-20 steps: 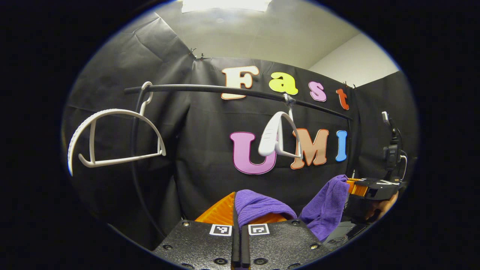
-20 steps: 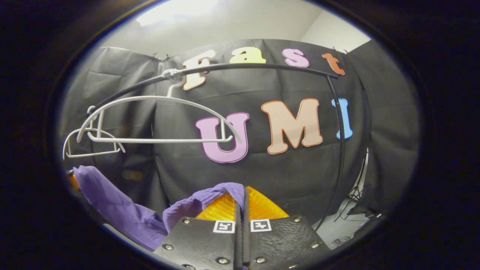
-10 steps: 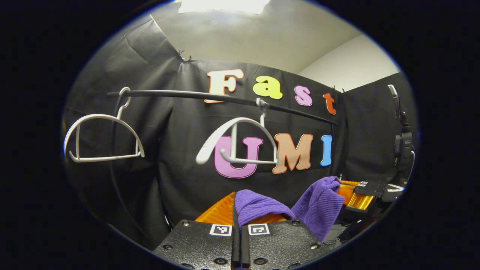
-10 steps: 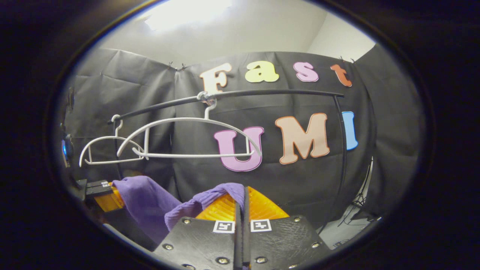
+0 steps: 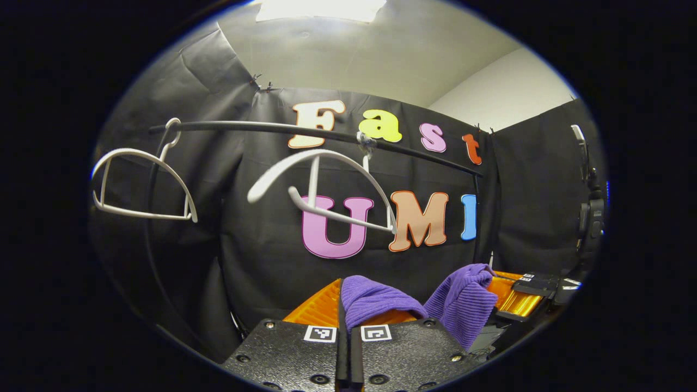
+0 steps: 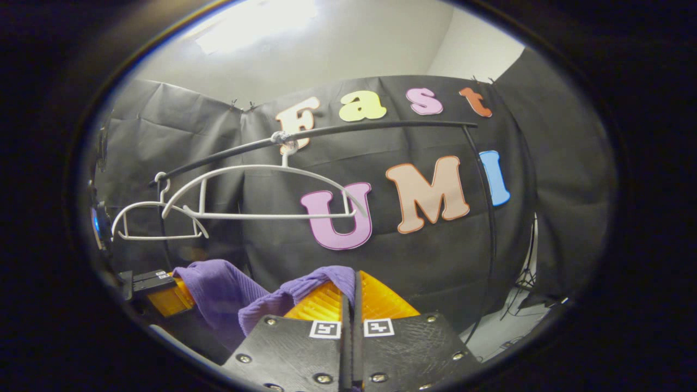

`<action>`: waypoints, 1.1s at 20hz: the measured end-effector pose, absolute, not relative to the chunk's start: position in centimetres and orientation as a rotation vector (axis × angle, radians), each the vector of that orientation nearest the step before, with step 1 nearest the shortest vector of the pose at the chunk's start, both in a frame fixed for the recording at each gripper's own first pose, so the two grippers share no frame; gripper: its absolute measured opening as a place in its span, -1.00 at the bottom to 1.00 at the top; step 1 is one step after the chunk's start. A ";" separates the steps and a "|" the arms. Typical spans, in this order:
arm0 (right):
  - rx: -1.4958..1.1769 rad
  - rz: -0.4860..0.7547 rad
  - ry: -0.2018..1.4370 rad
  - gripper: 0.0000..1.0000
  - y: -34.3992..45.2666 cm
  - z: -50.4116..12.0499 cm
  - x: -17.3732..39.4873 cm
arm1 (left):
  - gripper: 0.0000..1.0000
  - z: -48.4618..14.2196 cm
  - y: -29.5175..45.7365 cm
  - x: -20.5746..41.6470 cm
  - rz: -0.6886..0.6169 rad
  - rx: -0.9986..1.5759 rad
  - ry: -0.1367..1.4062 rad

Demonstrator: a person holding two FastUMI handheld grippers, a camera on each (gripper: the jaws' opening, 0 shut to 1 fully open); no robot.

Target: Grasp the clothes on the hanger with both hands and then place them into the laundry hamper below.

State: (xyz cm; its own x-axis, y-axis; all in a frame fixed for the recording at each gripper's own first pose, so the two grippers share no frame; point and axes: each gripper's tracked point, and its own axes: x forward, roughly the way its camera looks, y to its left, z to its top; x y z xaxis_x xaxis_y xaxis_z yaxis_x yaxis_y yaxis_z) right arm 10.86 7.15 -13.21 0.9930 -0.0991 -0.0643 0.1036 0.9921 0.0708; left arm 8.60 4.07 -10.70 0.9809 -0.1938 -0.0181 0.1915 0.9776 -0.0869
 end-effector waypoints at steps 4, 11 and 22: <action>0.091 -0.112 0.111 -0.97 6.5 -17.4 11.9 | -0.95 -14.9 3.5 9.9 -0.196 -0.084 0.078; 0.140 -0.136 0.188 -0.97 5.0 -25.1 13.8 | -0.96 -21.8 3.1 11.8 -0.200 -0.068 0.088; 0.146 -0.192 0.354 -0.97 3.0 -37.6 14.6 | -0.95 -33.7 4.4 13.4 -0.160 -0.086 0.207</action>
State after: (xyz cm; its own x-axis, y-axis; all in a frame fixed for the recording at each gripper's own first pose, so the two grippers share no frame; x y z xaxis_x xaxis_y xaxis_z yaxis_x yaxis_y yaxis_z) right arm 14.56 3.02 -37.60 0.9201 -0.1607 -0.3573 0.2115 0.9714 0.1077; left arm 13.37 4.40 -33.68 0.9660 -0.1668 -0.1977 0.1491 0.9836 -0.1013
